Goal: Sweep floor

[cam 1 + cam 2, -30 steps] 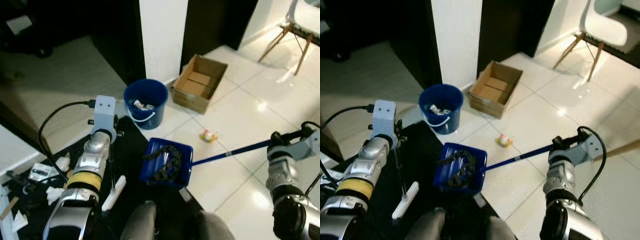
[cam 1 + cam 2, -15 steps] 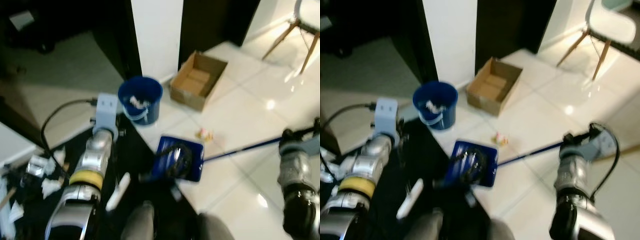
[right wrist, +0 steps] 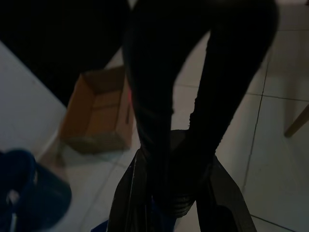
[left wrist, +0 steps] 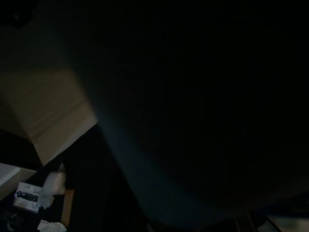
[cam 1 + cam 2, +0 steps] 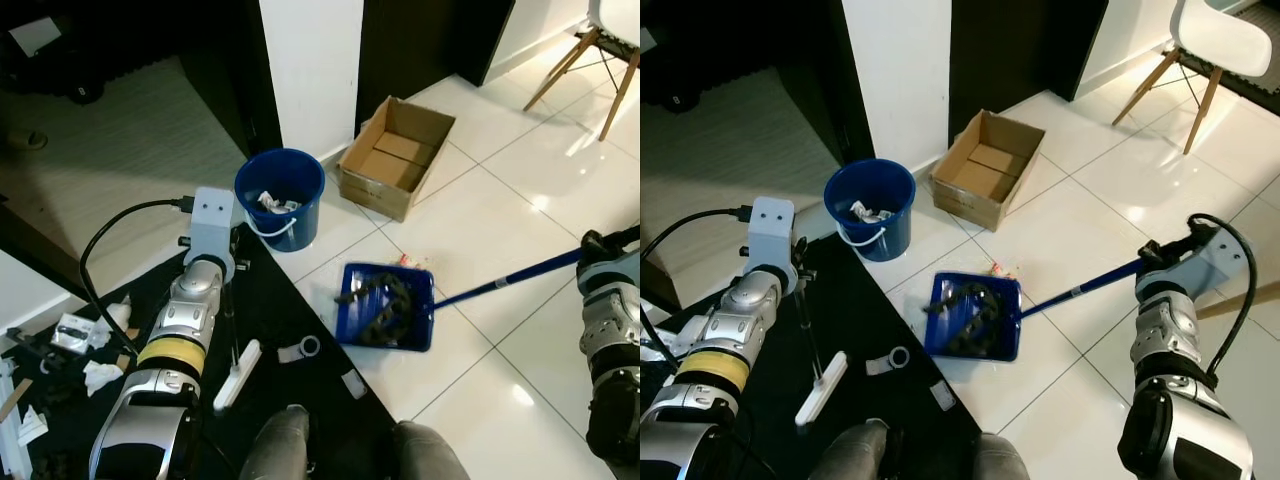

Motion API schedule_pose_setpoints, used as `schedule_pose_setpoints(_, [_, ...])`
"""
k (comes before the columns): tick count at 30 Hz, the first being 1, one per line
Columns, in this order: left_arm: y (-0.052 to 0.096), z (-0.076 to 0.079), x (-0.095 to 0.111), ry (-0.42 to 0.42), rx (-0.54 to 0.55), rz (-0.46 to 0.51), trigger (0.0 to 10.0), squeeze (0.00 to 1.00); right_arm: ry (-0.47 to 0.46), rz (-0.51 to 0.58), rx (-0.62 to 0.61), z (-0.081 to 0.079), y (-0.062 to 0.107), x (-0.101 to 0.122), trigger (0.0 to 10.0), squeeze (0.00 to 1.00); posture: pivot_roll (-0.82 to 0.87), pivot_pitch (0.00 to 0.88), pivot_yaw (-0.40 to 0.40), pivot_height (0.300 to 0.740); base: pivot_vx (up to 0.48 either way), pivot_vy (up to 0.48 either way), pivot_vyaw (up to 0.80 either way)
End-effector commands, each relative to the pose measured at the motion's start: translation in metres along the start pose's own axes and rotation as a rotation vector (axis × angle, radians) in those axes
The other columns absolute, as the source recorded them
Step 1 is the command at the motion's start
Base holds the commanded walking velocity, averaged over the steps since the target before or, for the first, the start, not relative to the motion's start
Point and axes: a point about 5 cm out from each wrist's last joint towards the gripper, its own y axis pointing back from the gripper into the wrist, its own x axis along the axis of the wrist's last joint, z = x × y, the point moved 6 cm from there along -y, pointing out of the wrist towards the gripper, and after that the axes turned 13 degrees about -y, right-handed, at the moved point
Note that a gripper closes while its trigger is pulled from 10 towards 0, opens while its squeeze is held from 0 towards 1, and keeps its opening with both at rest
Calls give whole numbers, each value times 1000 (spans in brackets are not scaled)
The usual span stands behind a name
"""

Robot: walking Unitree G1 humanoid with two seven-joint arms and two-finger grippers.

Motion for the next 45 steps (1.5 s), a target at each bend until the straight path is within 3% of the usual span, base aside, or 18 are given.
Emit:
schedule_pose_setpoints(1, [-1,-4,1,-18,11,-3,10000,0,50,-16,-4,6,1,1,10000,0,33,72,2,740,0,-480,0])
schedule_pose_setpoints(2, [-1,-3,-1,32,14,-9,10000,0,83,-3,-18,8,1,4,10000,0,33,72,2,740,0,0,0])
schedule_pose_setpoints(7, [-1,-5,2,-10,21,4,10000,0,37,35,-26,6,-3,17,10000,0,32,79,3,740,0,0,0])
schedule_pose_setpoints(17, [-1,-12,3,-19,32,13,10000,0,32,77,-14,-3,-8,34,10000,0,51,95,4,740,0,0,0])
schedule_pose_setpoints(27, [-2,-28,20,-38,50,92,10000,0,47,45,-34,3,-7,26,10000,0,94,193,8,740,0,0,0])
schedule_pose_setpoints(32, [-4,-37,31,-6,57,119,10000,0,55,24,-44,6,-6,21,10000,0,117,261,19,740,0,0,0])
schedule_pose_setpoints(39, [-4,-46,47,1,83,189,10000,0,70,31,-22,-1,-10,30,10000,0,120,310,27,740,0,0,0])
schedule_pose_setpoints(45, [-5,-44,50,-7,75,200,10000,0,78,29,-4,-6,-11,32,10000,0,123,327,25,740,0,0,0])
